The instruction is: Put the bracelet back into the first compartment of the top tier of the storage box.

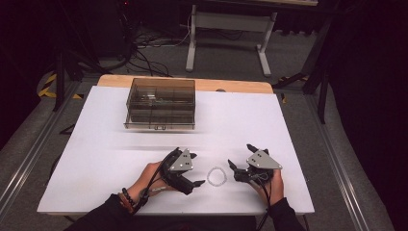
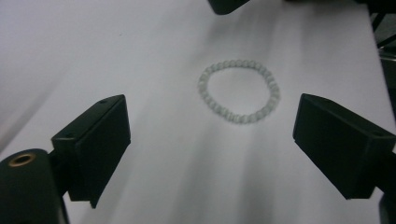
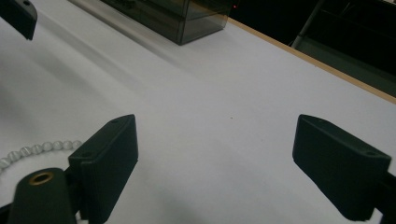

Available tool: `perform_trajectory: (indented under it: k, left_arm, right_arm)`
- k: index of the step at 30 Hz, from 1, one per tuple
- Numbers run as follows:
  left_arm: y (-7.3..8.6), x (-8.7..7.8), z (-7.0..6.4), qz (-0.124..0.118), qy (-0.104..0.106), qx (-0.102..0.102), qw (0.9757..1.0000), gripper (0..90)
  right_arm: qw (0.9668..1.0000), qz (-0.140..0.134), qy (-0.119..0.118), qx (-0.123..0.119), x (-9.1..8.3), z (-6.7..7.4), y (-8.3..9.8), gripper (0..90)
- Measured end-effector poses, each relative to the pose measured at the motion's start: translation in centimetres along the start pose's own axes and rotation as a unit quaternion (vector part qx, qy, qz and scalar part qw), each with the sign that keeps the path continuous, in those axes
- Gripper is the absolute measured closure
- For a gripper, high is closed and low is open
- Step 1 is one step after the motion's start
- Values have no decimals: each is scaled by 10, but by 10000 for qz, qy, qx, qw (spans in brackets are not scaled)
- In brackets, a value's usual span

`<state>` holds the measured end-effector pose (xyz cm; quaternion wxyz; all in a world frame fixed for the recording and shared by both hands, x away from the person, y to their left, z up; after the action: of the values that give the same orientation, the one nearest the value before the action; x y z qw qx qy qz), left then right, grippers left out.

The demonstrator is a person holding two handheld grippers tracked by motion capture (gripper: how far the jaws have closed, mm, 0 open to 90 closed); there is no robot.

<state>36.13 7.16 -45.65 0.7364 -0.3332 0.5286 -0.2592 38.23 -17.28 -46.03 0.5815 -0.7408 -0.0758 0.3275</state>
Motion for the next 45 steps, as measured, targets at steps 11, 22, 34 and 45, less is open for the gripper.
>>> perform_trajectory:
  k: [11, 22, 34, 45]
  left_arm:
    - [-5, 22, -12, 85, 552, 180, 9983, 295]
    - [-5, 40, -14, 396, 637, 354, 9966, 468]
    - [-6, 41, -17, 492, 865, 523, 9937, 803]
    - [4, 29, -12, 553, 550, 625, 9950, 855]
  right_arm:
    - [10000, 41, -11, 12, 1, 0, 1, 149]
    - [9999, 85, -51, -29, 2, 1, 1, 149]
    - [9998, 161, -90, -30, 3, 3, 2, 156]
    - [9999, 102, -85, 9, 2, 0, 1, 156]
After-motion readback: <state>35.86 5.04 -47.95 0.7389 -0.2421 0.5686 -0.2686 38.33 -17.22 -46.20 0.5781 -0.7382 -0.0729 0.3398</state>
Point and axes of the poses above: each handheld gripper's, and its own axes: x roughly forward along the jaws, y roughly out of its underside, z roughly to its left, the point moved 3 cm from there along x, roughly forward along the jaws, and after that the axes turned 9 degrees about x, right-handed, at the moved point
